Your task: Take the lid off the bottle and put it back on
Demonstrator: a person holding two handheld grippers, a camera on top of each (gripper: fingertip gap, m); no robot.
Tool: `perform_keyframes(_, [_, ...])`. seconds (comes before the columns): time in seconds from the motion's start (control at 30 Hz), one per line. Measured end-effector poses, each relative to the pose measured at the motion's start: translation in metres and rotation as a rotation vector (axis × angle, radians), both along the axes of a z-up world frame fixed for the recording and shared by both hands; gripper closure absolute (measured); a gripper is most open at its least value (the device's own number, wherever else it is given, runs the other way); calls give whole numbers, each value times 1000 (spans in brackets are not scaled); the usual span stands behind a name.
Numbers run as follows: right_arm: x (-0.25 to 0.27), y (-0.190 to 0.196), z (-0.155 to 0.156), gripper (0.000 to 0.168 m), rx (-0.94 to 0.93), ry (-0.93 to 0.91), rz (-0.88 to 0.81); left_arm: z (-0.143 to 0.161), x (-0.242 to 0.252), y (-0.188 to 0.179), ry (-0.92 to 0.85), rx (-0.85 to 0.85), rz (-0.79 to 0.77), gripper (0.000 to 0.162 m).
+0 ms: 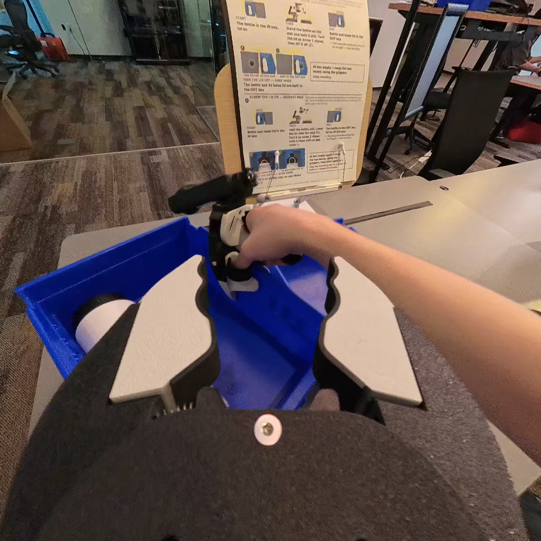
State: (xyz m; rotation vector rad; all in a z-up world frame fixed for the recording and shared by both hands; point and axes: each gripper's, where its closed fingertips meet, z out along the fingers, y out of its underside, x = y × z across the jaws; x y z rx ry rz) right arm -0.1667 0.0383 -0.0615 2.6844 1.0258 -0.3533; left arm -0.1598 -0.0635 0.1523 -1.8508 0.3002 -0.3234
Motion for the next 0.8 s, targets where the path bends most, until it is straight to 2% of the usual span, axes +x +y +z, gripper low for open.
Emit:
perform_keyframes(0.2, [6,-1,-52,159,-32,-31,-154,-6,0,2,1,-33,-13,83])
perform_keyframes(0.37, [24,0,-77,159,19,-82,-213,-15,4,4,26,-75,-27,82])
perform_keyframes(0.6, [20,-4,-78,153,23,-38,-400,-26,22,6,93,-110,-55,82])
perform_keyframes(0.7, [20,-9,-78,153,16,-43,-414,-32,34,6,133,-128,-75,82])
perform_keyframes(0.8, [20,-11,-75,150,21,-52,-354,-35,43,5,161,-138,-99,81])
